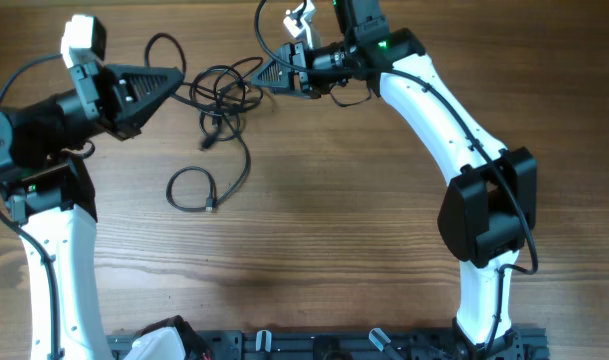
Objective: Untangle cables
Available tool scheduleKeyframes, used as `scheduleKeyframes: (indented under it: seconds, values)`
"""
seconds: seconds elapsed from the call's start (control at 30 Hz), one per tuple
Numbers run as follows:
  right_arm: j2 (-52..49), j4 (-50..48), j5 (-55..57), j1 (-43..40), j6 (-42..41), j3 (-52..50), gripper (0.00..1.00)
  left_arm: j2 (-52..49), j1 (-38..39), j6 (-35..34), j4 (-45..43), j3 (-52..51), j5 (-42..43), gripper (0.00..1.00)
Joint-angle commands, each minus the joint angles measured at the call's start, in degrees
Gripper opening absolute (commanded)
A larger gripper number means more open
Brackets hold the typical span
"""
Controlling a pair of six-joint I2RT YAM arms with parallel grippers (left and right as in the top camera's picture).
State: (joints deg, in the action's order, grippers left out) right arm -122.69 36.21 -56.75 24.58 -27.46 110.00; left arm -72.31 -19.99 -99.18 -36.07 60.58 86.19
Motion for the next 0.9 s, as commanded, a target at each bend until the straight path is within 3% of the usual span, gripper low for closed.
scheduleKeyframes:
  seconds: [0.0, 0.17, 0.23, 0.37, 0.43, 0.5, 0.6, 0.73, 0.87]
  values:
    - [-1.09, 1.68, 6.05, -0.33, -0.26, 0.13, 0.68, 0.55, -0.92, 4.59, 4.33, -0.26, 0.48, 0.04]
    - [-1.09, 3.32, 11.26, -0.50, 1.84, 0.13, 0.71, 0.55, -0.85, 16.70, 13.35, -1.11, 2.91, 0.04]
    - [-1.64, 4.31, 16.87, -0.50, -2.14, 0.13, 0.75, 0.33, -1.01, 23.10, 13.57, -1.92, 2.69, 0.04]
    - [-5.62, -0.04, 15.87, -1.16, -12.55, 0.13, 0.73, -0.76, -1.29, 42.75, 13.70, -2.14, 4.20, 0.04]
    - [-8.74, -4.20, 13.60, -1.14, -17.16, 0.13, 0.68, -1.40, -1.29, 46.80, 13.70, -2.73, 4.17, 0.04]
    - [-12.04, -8.39, 11.47, -1.01, -21.44, 0.13, 0.64, -2.67, -1.38, 46.25, 14.23, -3.45, 3.28, 0.04]
    - [-14.97, -11.85, 8.83, -0.92, -25.11, 0.13, 0.62, -3.67, -1.40, 46.10, 26.62, -4.44, -8.31, 0.04]
    - [-15.72, -12.57, 10.34, -0.26, -26.75, 0.13, 0.64, -3.67, -1.18, 45.59, 48.85, -4.44, -35.39, 0.04]
    - [-16.13, -16.65, 11.89, 1.09, -30.67, 0.13, 0.65, -3.63, 0.20, 46.51, 59.04, -4.44, -50.66, 0.04]
